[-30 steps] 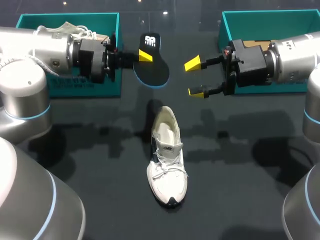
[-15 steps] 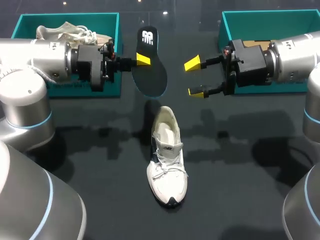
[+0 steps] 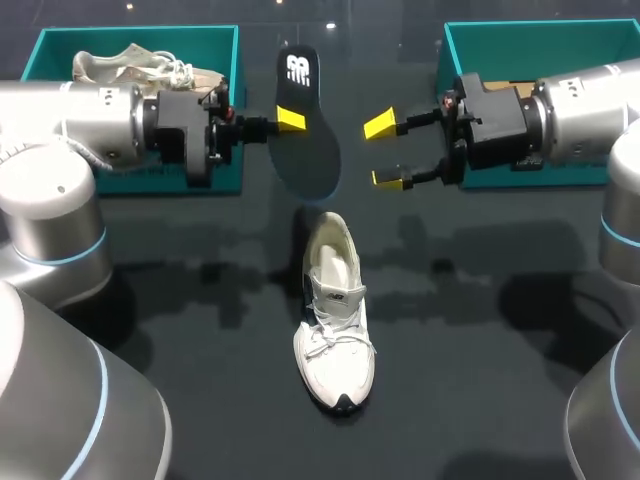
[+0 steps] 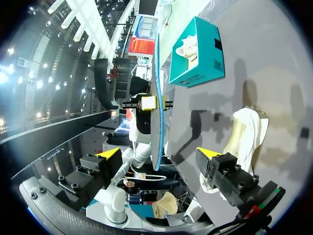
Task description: Take the shoe out of the shoebox, open the shoe tongue, remove and reinsert the insole, then place the shoe into the shoebox
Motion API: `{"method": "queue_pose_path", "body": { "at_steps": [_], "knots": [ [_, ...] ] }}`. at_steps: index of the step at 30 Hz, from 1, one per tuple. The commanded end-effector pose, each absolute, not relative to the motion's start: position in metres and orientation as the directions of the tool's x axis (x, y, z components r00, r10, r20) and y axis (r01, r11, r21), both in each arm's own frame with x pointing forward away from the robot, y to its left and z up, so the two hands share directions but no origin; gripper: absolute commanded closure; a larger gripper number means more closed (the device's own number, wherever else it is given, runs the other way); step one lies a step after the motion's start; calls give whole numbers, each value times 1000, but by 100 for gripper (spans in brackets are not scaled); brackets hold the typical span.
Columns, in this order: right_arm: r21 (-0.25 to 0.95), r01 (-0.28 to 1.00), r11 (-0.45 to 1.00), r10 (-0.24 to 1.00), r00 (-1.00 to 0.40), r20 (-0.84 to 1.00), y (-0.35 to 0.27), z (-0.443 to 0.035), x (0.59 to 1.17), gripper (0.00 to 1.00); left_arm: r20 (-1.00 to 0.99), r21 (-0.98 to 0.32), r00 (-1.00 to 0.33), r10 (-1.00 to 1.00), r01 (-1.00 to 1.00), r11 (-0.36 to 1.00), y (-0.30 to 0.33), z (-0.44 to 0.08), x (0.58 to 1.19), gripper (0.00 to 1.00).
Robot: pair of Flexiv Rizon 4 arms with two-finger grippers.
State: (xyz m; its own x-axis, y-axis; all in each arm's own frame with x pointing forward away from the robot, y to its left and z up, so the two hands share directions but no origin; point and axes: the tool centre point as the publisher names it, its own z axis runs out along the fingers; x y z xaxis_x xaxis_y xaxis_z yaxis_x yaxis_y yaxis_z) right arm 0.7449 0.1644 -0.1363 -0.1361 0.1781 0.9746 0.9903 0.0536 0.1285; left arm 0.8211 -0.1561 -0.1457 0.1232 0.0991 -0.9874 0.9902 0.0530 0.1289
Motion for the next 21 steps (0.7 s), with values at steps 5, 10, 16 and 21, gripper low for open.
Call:
{"method": "queue_pose_path", "body": {
  "at_steps": [5, 10, 16, 21],
  "knots": [
    [158, 985, 75, 150, -168, 974, 188, -141, 763, 0, -990, 109, 104, 95, 993, 52, -161, -145, 820, 100],
    [204, 974, 95, 165, -218, 962, 197, -141, 764, 0, -991, 101, 96, 92, 994, 49, -162, -147, 826, 100],
    [204, 974, 95, 165, -218, 962, 197, -141, 764, 0, -991, 101, 96, 92, 994, 49, -162, -147, 826, 100],
    [199, 976, 93, 174, -212, 962, 199, -139, 761, 0, -991, 100, 95, 93, 994, 49, -163, -148, 825, 100]
  ]
}}
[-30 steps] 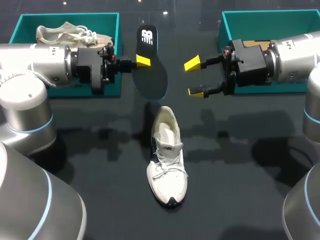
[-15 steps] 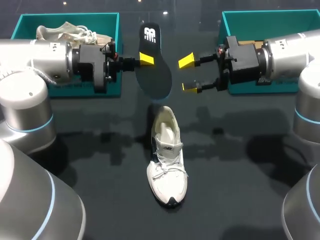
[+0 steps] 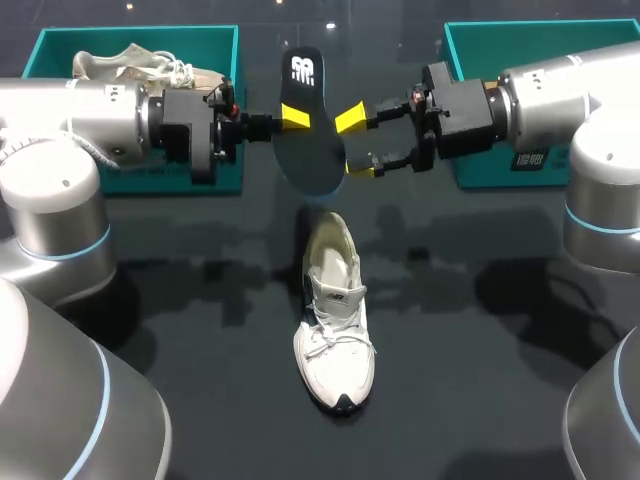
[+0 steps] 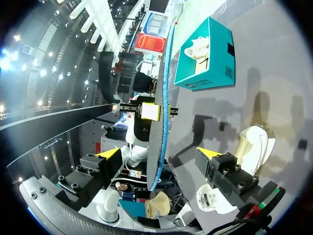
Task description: Take the shoe out of the shoebox, open the shoe tongue, remove and reinsert the insole, then place the shoe into the shoebox
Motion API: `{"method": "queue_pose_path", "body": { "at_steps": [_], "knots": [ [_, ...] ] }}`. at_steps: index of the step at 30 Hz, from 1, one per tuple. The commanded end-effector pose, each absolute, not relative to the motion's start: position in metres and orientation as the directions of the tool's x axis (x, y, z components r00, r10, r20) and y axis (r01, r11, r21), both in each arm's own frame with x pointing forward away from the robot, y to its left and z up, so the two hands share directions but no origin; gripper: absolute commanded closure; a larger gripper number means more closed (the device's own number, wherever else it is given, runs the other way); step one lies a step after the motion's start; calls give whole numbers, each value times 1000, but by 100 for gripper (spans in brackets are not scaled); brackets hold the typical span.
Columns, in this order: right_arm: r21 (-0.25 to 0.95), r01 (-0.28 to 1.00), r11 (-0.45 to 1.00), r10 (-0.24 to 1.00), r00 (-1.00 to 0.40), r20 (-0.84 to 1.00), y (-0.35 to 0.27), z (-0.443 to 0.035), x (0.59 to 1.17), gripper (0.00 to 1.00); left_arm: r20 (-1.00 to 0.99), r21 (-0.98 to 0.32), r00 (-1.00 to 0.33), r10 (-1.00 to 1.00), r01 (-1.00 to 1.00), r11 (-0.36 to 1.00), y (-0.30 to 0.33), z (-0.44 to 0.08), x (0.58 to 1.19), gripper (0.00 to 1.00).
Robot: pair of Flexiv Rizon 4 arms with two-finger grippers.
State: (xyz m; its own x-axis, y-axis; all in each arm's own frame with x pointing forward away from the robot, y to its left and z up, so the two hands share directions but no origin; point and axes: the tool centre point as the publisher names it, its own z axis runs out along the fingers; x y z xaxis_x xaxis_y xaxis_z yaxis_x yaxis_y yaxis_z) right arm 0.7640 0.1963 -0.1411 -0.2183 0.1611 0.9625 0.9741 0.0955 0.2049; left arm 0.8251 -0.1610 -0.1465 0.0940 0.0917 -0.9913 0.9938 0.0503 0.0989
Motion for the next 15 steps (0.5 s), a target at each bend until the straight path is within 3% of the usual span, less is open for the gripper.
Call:
{"method": "queue_pose_path", "body": {
  "at_steps": [1, 13, 15],
  "knots": [
    [197, 976, 91, 179, -211, 961, 203, -138, 761, 0, -991, 101, 96, 95, 993, 53, -165, -149, 825, 100],
    [205, 973, 103, 175, -221, 960, 229, -148, 772, 0, -991, 106, 102, 86, 994, 42, -175, -150, 825, 100],
    [208, 972, 106, 167, -223, 960, 231, -150, 773, 9, -991, 109, 105, 88, 993, 43, -177, -151, 825, 100]
  ]
}}
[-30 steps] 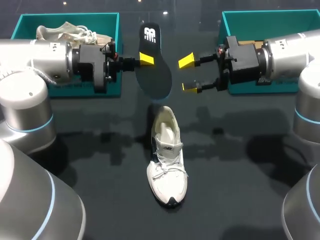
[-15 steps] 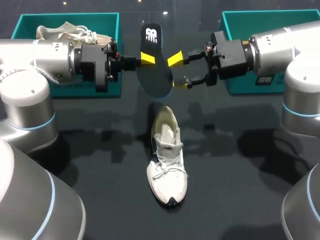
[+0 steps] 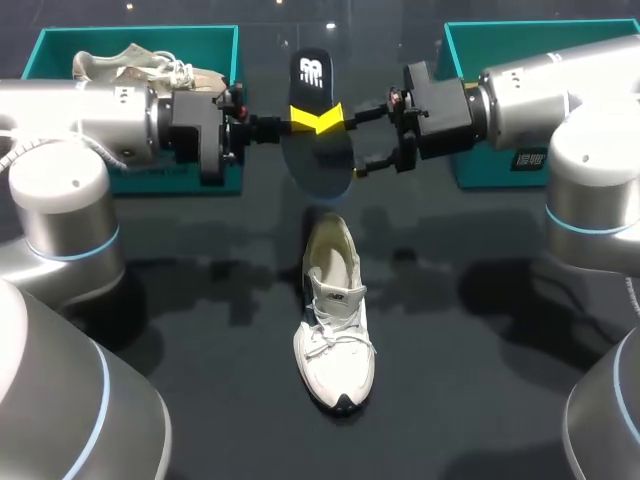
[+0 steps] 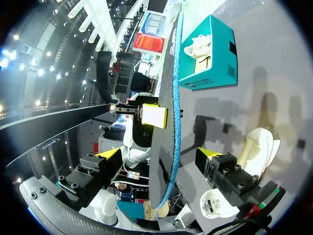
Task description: Take the shoe out of the shoebox, open the shoe tongue, remove and reinsert the insole, then place the shoe into the shoebox
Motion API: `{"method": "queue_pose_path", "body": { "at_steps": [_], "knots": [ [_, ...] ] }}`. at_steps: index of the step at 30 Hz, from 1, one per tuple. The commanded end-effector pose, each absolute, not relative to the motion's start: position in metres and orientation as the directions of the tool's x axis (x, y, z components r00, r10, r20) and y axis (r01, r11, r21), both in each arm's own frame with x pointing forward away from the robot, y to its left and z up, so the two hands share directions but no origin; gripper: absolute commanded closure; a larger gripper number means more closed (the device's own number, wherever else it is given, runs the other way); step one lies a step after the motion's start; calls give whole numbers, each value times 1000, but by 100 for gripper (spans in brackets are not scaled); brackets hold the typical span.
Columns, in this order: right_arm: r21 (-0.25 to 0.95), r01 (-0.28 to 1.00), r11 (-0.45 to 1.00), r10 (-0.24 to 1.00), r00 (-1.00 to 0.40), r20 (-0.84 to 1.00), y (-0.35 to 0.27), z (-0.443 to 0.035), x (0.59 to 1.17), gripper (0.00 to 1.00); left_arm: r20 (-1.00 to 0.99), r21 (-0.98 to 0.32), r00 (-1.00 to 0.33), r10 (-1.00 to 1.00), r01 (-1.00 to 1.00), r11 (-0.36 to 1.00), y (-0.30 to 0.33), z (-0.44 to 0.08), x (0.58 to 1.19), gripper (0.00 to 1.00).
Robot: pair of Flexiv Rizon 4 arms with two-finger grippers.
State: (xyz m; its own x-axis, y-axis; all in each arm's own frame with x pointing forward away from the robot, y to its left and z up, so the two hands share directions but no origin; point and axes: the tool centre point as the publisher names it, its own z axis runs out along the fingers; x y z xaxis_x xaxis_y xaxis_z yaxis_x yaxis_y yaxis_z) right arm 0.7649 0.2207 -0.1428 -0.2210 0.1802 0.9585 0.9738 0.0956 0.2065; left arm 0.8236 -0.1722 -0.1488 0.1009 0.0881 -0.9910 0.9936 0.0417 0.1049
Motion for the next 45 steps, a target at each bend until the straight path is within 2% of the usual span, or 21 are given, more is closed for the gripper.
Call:
{"method": "queue_pose_path", "body": {
  "at_steps": [1, 5, 7, 9, 10, 11, 13, 18, 24, 34, 35, 38, 45],
  "knots": [
    [209, 972, 104, 165, -225, 960, 231, -150, 774, 11, -991, 109, 105, 88, 993, 43, -177, -151, 825, 100],
    [214, 973, 87, 164, -226, 960, 234, -150, 775, 11, -991, 105, 101, 82, 993, 45, -179, -151, 825, 100],
    [215, 973, 80, 167, -226, 960, 235, -150, 775, 22, -991, 108, 104, 80, 993, 52, -179, -151, 825, 100],
    [217, 973, 76, 165, -227, 960, 235, -150, 775, 27, -991, 110, 106, 79, 992, 54, -180, -150, 824, 100],
    [218, 973, 74, 165, -227, 960, 235, -150, 775, 33, -991, 112, 108, 79, 992, 57, -180, -150, 824, 100],
    [218, 973, 71, 163, -227, 960, 235, -150, 775, 43, -991, 113, 109, 79, 992, 57, -180, -150, 824, 100],
    [219, 974, 66, 162, -227, 960, 234, -150, 774, 50, -991, 116, 111, 79, 992, 59, -180, -150, 824, 100],
    [218, 975, 50, 160, -223, 962, 231, -151, 772, 57, -990, 121, 116, 79, 991, 64, -180, -150, 824, 100],
    [215, 976, 33, 160, -217, 963, 227, -151, 772, 59, -990, 127, 123, 76, 990, 55, -181, -150, 822, 100],
    [203, 979, 16, 164, -203, 965, 222, -151, 773, 74, -990, 128, 124, 73, 990, 52, -181, -150, 822, 100],
    [202, 979, 16, 164, -202, 966, 222, -151, 774, 78, -990, 128, 124, 72, 990, 52, -181, -150, 822, 100],
    [198, 980, 17, 162, -198, 967, 223, -152, 775, 100, -990, 127, 123, 72, 991, 51, -181, -151, 821, 100],
    [195, 981, 21, 159, -196, 968, 224, -152, 776, 100, -991, 119, 115, 75, 992, 44, -182, -153, 820, 100]
  ]
}}
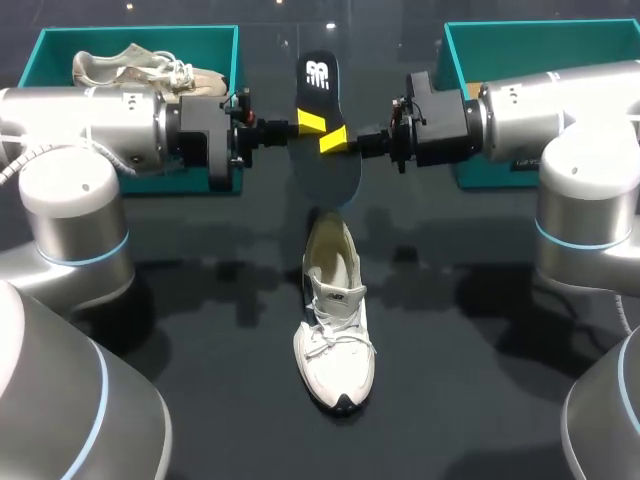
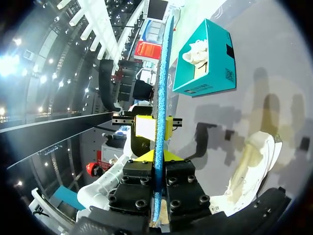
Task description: Take the shoe out of the shoebox, open the shoe tongue, remove and reinsert the insole, then place the shoe into the shoebox
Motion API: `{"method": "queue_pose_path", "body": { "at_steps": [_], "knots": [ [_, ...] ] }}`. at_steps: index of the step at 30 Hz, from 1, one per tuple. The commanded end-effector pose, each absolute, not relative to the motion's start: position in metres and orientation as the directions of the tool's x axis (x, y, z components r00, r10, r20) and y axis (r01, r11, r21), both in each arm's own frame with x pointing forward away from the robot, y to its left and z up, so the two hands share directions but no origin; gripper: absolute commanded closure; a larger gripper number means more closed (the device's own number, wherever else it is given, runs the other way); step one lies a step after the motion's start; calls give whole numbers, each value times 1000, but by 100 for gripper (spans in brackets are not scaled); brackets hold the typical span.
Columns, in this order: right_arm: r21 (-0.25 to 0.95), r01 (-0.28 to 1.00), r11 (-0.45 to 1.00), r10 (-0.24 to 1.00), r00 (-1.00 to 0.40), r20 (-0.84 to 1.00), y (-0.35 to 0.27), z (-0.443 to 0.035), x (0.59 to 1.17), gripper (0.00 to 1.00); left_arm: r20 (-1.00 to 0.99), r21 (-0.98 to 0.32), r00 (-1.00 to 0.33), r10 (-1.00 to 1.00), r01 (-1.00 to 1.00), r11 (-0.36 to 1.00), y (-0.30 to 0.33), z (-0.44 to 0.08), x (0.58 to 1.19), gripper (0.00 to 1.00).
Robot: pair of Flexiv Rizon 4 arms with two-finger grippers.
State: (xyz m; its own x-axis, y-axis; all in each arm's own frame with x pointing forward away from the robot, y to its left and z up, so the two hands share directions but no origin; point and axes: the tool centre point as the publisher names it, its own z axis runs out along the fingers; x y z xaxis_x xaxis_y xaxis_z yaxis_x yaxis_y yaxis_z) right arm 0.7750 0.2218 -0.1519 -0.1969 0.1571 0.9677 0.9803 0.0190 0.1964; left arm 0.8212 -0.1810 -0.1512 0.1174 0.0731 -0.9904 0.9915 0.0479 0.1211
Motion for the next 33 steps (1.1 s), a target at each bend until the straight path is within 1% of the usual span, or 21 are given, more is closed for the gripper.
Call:
{"method": "queue_pose_path", "body": {
  "at_steps": [1, 2, 3, 8, 11, 14, 17, 30, 31, 33],
  "knots": [
    [196, 980, 21, 159, -197, 967, 224, -151, 776, 100, -991, 114, 110, 74, 993, 42, -182, -153, 820, 100],
    [196, 980, 21, 159, -197, 967, 224, -151, 776, 100, -992, 109, 106, 73, 993, 41, -181, -152, 820, 69],
    [197, 980, 20, 160, -197, 967, 223, -151, 776, 100, -993, 100, 97, 72, 994, 38, -178, -152, 820, 0],
    [200, 980, 12, 162, -199, 966, 220, -153, 773, 100, -996, 55, 51, 78, 998, 44, -154, -152, 816, 0],
    [213, 977, 4, 166, -211, 963, 216, -154, 771, 100, -990, -21, -34, 137, 995, 95, -131, -158, 815, 0],
    [231, 973, 4, 171, -229, 958, 215, -155, 772, 100, -975, -120, -136, 177, 988, 101, -114, -163, 813, 0],
    [244, 970, -4, 150, -241, 959, 213, -158, 773, 100, -968, -124, -140, 206, 988, 92, -106, -164, 809, 0],
    [244, 970, -4, 150, -241, 959, 213, -158, 773, 100, -968, -124, -140, 206, 988, 92, -106, -164, 809, 0],
    [250, 968, 2, 166, -247, 955, 212, -159, 775, 100, -966, -143, -160, 203, 985, 96, -107, -167, 807, 0],
    [267, 964, 7, 200, -263, 944, 209, -160, 777, 100, -939, -170, -219, 266, 966, 196, -110, -174, 795, 0]
  ]
}}
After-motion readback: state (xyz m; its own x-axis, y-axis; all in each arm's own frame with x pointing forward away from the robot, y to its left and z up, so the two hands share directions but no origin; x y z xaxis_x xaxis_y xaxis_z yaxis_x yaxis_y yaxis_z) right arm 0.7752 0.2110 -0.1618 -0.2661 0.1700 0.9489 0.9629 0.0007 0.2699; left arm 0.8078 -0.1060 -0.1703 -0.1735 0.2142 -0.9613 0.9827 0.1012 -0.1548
